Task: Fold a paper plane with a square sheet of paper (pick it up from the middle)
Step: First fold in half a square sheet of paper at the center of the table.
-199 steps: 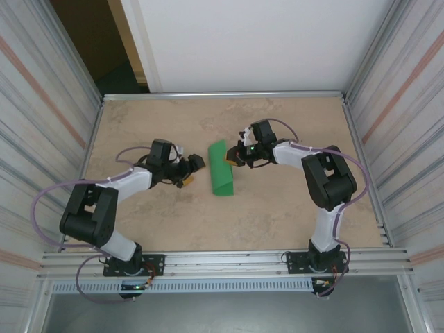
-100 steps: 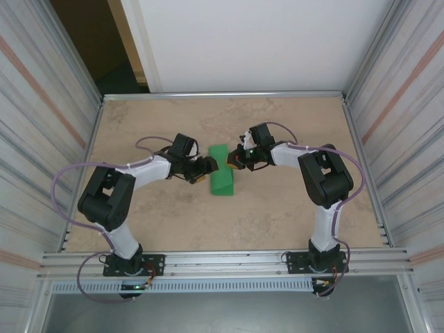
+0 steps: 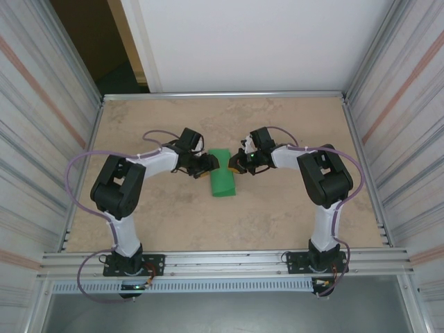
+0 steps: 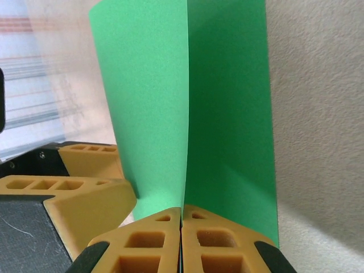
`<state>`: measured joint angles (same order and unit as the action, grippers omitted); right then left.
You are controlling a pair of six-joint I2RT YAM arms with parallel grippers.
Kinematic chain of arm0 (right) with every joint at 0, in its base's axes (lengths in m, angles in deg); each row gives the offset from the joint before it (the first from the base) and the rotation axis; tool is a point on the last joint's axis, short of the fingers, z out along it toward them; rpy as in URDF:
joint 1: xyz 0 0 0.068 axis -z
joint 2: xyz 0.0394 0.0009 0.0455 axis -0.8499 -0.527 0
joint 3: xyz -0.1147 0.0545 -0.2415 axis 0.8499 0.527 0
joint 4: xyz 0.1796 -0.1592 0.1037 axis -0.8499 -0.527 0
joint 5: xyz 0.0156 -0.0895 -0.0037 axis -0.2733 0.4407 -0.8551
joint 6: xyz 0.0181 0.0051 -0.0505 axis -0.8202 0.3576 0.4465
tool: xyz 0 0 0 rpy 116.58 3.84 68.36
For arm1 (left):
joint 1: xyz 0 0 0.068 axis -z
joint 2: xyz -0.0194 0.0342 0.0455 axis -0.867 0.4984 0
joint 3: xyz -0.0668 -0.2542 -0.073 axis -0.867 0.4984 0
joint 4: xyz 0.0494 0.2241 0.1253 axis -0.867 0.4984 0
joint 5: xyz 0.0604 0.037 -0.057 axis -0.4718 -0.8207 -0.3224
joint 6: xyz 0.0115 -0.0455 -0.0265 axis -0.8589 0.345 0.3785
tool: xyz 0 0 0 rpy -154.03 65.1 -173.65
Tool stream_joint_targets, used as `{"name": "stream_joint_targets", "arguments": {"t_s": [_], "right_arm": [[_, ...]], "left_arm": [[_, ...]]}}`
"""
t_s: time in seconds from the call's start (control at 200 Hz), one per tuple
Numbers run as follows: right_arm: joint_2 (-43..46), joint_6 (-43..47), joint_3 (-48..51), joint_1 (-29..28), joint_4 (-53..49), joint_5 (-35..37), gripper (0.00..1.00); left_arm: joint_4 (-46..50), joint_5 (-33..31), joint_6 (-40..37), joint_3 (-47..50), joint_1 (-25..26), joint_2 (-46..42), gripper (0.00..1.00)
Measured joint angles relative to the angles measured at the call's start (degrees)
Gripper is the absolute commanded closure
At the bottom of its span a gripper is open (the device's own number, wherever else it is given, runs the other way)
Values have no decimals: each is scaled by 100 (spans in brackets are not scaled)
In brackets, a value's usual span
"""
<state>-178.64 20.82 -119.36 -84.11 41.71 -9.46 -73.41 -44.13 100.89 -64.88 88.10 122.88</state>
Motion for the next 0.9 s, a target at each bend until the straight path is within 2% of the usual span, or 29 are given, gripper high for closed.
{"name": "stream_joint_targets", "arguments": {"t_s": [0.266, 0.531, 0.606, 0.712, 0.902], "right_arm": [[-55, -2, 0, 0, 4, 20, 89], [-50, -116, 52, 17, -11, 192, 66], [52, -101, 101, 42, -120, 326, 59], [442, -72, 273, 168, -269, 592, 52], [1233, -50, 549, 459, -417, 955, 43]], "left_arm": [[66, -15, -15, -17, 39, 129, 52], [350, -149, -90, -140, 70, 219, 57], [446, -354, -125, -199, 149, 232, 57], [647, -638, -155, -343, 254, 295, 57], [848, -765, -76, -507, 308, 398, 55]]}}
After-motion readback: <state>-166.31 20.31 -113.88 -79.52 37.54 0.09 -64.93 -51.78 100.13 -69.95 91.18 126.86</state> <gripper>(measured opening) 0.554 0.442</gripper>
